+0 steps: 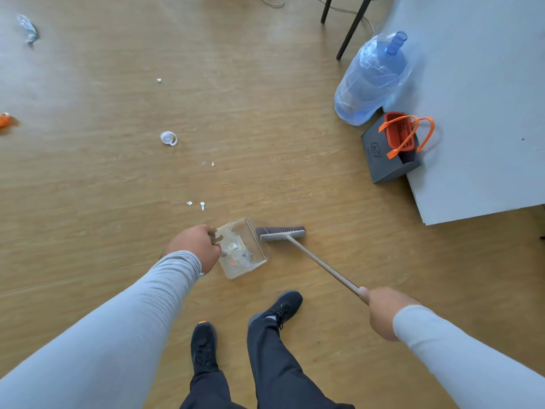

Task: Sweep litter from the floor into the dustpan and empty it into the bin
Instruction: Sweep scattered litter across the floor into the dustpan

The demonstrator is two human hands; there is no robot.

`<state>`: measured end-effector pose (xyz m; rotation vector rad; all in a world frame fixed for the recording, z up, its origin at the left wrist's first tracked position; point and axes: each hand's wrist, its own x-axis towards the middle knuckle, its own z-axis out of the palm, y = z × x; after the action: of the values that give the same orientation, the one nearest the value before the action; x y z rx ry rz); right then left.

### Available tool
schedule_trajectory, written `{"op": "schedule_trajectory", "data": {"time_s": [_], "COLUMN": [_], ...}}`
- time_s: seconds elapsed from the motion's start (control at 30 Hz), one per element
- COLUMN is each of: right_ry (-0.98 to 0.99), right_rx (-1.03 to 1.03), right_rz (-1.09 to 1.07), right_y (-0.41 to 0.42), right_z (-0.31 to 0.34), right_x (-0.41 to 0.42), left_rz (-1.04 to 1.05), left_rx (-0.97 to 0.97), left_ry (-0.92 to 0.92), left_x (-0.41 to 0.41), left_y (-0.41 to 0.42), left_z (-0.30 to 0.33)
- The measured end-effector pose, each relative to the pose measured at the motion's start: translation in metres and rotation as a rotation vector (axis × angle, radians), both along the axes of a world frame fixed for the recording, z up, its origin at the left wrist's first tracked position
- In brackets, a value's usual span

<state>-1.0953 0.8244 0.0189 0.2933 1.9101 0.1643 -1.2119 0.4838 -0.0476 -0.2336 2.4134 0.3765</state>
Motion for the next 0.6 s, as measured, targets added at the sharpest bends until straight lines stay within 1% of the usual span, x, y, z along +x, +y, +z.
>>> {"op": "schedule_trajectory", "data": {"time_s": [0.1, 0.23, 0.33, 0.47, 0.6], "right_ry": [0.041, 0.147, 0.188, 0.241, 0.182], "right_rx": [-0.018, -0.095, -0.132, -0.161, -0.211], "right_rz": [-0.108, -0.368, -0.533, -0.650, -0.740], "right_y": [0.020, 0.035, 0.030, 0.005, -0.048], "right_z": [0.017, 0.030, 0.028, -0.002, -0.035], "right_x": [0.017, 0.044, 0.050, 0.038, 0.031], "left_rz": [-0.003, -0.030, -0.067, -0.081, -0.061], "left_rx": [0.020, 0.022, -0.001, -0.022, -0.053], "left_ry": [-0.020, -0.022, -0.028, -0.046, -0.022], "left_x": [0.011, 0.018, 0.019, 0.022, 0.022], "left_y": [-0.004, -0.009, -0.007, -0.003, -0.006], "left_z": [0.009, 0.019, 0.023, 0.015, 0.006]}}
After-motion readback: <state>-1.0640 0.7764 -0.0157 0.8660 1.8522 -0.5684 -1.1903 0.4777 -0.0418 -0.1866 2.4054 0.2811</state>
